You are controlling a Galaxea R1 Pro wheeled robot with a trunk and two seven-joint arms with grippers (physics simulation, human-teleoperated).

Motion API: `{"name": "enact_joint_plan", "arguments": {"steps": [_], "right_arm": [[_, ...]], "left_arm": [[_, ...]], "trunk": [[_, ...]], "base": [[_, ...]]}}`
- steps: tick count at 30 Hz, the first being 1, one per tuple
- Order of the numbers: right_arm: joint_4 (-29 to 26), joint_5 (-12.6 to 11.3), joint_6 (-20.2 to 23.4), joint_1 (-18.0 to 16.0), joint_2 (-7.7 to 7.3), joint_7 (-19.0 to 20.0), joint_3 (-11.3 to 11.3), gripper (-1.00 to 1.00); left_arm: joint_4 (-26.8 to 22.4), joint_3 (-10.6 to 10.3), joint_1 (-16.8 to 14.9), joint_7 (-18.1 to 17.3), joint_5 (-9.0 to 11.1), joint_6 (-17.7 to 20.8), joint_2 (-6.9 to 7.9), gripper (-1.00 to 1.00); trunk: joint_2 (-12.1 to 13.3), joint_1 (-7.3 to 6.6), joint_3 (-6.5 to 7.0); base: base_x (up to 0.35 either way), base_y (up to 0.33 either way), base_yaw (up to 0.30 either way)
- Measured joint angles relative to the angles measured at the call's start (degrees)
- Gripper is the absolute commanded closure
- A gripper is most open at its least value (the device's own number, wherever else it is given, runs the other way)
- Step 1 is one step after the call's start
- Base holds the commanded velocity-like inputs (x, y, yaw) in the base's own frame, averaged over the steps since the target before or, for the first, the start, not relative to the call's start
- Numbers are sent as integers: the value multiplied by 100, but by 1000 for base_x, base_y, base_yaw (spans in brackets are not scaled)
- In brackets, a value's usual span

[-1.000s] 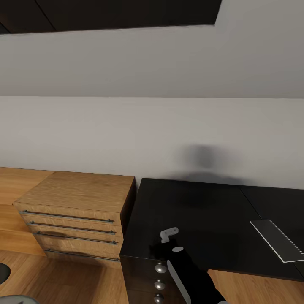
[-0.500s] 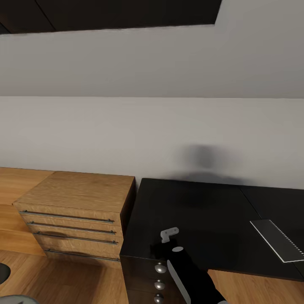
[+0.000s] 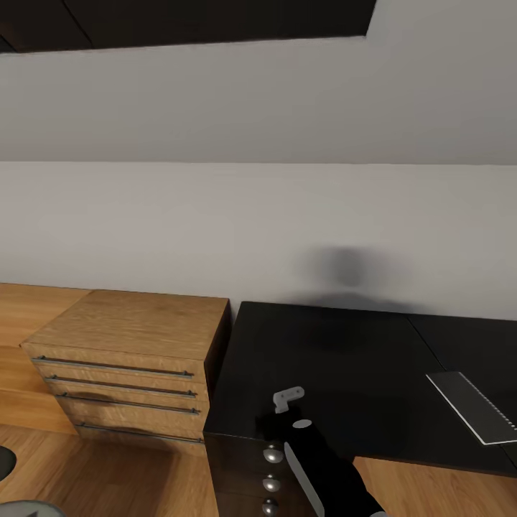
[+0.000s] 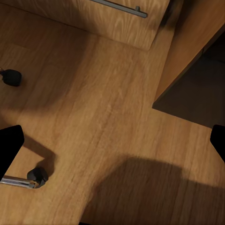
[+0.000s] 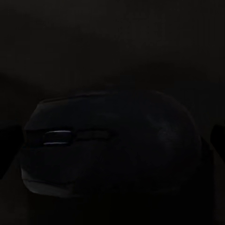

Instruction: In the bedroom, organize the workspace by keeping the computer under the desk, ensuring the monitor is on the desk, placing the keyboard on the desk next to the monitor, placing the mouse on the desk next to the keyboard, moving the folder from the swivel chair onto the desk next to the mouse, stacking the notebook on top of the folder with the pen on top of the notebook, and positioning the swivel chair next to the desk.

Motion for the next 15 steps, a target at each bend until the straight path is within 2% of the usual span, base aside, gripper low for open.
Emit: {"name": "enact_joint_plan", "arguments": {"steps": [15], "right_arm": [[6, -3, 0, 3, 0, 0, 0, -100]], "left_arm": [[0, 0, 0, -3, -5, -2, 2, -100]], "trunk": [[0, 0, 0]], "base": [[0, 0, 0]]}}
